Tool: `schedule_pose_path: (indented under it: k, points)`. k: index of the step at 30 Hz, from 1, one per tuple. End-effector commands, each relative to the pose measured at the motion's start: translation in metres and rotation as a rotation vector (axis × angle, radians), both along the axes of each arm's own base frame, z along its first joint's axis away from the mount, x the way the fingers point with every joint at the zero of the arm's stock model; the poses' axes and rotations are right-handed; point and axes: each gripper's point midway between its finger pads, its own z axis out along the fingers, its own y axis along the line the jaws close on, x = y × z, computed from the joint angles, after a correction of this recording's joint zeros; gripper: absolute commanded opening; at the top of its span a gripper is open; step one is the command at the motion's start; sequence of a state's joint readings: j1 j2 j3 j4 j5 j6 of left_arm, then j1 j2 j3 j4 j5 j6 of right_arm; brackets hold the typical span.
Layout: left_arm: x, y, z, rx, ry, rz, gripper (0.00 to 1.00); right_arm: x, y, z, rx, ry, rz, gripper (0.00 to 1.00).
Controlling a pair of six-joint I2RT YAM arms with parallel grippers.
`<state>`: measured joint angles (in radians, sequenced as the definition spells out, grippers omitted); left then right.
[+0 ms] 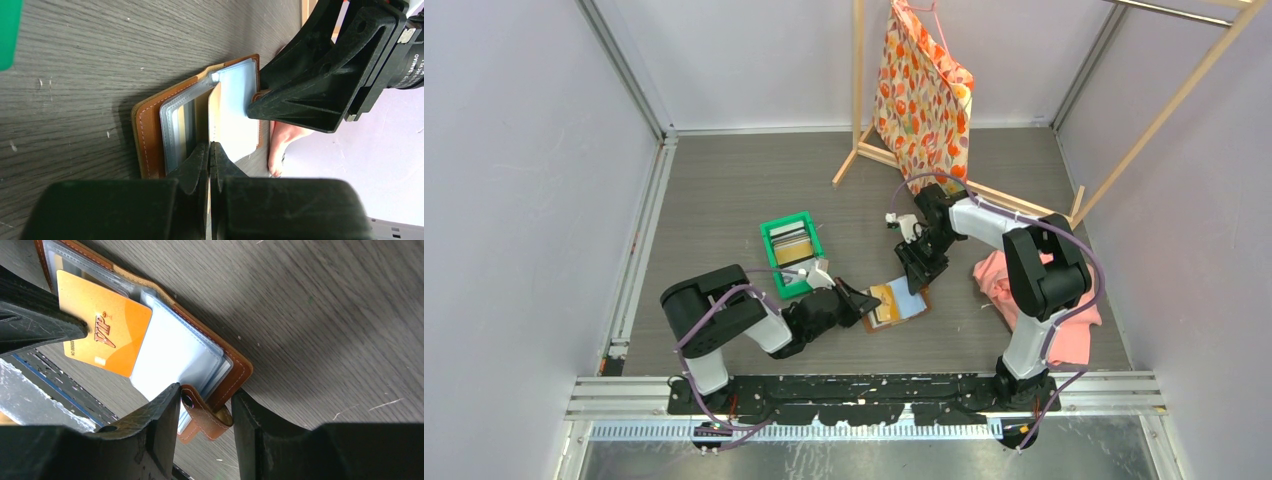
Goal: Put the credit cards into the card holder
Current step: Insert the credit card into the card holder.
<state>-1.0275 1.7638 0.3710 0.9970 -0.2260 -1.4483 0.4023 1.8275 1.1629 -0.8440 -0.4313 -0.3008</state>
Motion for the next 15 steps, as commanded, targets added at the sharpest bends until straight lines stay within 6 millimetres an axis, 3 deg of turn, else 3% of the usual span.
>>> schedule_pose_path:
  k: [1, 15]
  points:
    - [0.008, 0.004, -0.007, 0.041, -0.012, 0.044, 0.0, 0.006, 0.005, 0.007, 0.024, -0.005, 0.002, 0.47]
    - [0.008, -0.01, -0.011, 0.005, 0.013, 0.022, 0.0, 0.005, 0.006, 0.008, 0.03, 0.003, 0.001, 0.46]
